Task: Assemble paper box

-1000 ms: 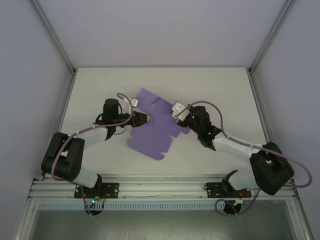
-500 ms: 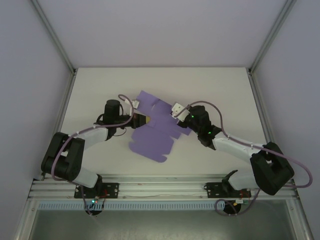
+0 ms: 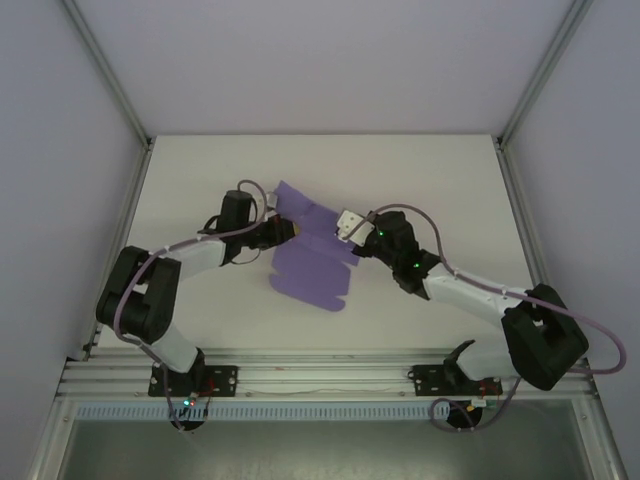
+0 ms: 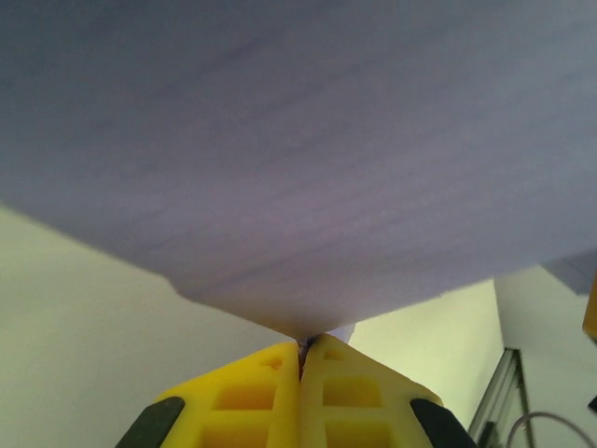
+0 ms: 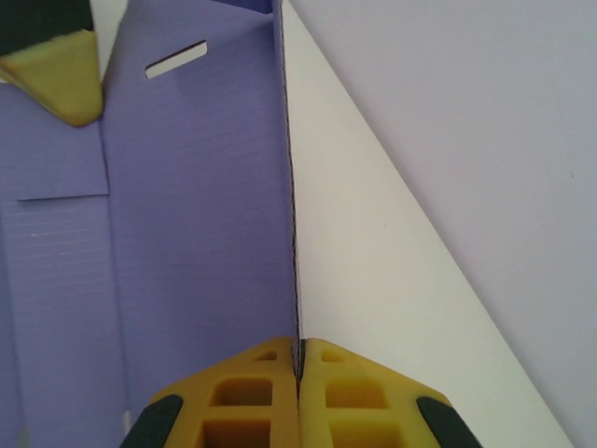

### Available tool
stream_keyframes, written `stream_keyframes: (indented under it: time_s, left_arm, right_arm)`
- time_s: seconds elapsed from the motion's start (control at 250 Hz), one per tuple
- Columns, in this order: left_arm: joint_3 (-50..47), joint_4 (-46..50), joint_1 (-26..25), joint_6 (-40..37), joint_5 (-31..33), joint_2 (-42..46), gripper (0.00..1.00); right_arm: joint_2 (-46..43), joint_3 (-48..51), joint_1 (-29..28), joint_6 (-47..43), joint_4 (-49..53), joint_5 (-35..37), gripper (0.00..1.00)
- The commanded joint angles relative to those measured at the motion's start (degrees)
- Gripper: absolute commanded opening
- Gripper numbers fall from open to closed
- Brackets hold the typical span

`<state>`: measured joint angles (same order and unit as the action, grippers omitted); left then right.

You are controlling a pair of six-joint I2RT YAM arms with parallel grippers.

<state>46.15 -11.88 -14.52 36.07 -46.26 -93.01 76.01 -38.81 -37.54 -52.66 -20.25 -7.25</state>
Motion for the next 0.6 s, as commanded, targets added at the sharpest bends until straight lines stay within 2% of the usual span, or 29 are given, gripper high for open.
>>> stream_keyframes:
  time_s: [0.0, 0.228, 0.404, 0.476, 0.596]
  left_arm:
    - [3.29, 3.89, -0.53, 9.59, 3.79, -2.8, 0.0]
    - [4.47, -4.4, -0.53, 20.65, -1.19, -8.5, 0.0]
    - [4.59, -0.37, -0.51, 19.89, 3.06, -10.06, 0.01]
    - [4.0, -0.07, -0.54, 20.0, 4.25, -9.99, 0.06]
    - [4.04, 2.91, -0.55, 18.18, 6.12, -9.83, 0.21]
  right_arm:
    - [-0.56, -1.79, -2.1, -1.94, -0.09, -0.09, 0.0]
    - [0.96, -2.04, -4.78, -5.88, 2.09, 4.67, 0.0]
    - [0.99, -1.77, -5.31, -7.86, 4.55, 7.83, 0.0]
    - [0.9, -1.71, -5.52, -8.8, 5.81, 8.57, 0.0]
    - [1.89, -2.1, -5.7, -10.88, 7.0, 12.23, 0.0]
